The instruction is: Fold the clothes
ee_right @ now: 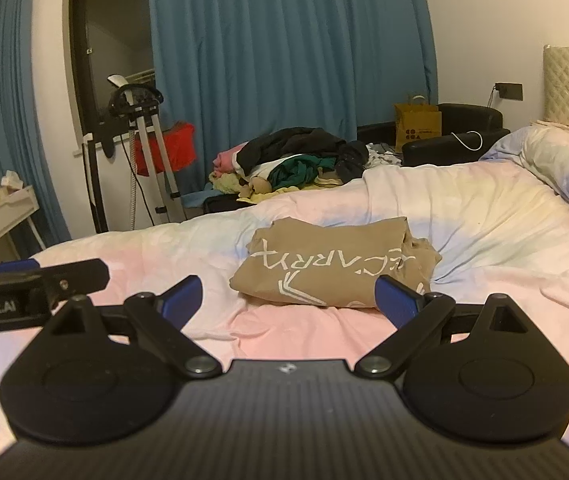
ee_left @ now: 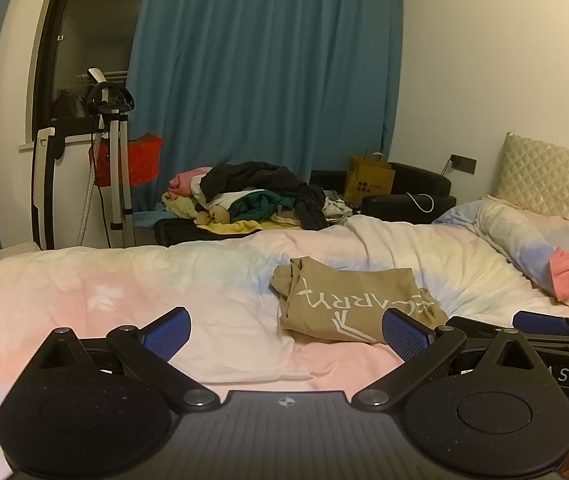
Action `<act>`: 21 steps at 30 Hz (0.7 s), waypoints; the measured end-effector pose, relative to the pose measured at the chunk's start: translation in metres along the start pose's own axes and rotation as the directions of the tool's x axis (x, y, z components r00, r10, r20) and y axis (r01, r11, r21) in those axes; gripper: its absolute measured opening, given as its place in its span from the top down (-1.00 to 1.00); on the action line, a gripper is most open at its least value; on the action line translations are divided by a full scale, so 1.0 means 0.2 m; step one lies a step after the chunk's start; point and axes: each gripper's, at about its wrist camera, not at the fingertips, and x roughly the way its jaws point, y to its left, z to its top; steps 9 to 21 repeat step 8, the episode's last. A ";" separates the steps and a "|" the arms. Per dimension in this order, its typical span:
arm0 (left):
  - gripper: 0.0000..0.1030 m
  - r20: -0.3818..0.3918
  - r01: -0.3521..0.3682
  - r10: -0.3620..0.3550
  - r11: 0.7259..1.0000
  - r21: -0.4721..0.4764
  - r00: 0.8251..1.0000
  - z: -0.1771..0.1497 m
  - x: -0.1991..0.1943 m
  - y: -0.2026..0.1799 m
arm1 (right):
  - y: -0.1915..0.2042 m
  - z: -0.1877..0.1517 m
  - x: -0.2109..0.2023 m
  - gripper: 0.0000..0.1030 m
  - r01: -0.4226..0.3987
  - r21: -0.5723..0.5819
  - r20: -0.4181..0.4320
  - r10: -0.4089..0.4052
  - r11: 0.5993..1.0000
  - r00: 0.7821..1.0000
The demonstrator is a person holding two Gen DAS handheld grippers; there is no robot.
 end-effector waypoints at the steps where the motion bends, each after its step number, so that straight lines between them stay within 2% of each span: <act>1: -0.99 -0.001 -0.001 0.001 1.000 0.000 1.000 0.00 0.00 0.00 | 0.00 0.00 0.00 -0.84 -0.003 0.003 -0.001 0.003 1.000 1.000; 21: -0.99 0.003 -0.012 0.012 1.000 -0.005 1.000 0.01 -0.02 0.01 | 0.01 -0.01 -0.02 -0.84 0.003 0.003 0.005 -0.003 1.000 1.000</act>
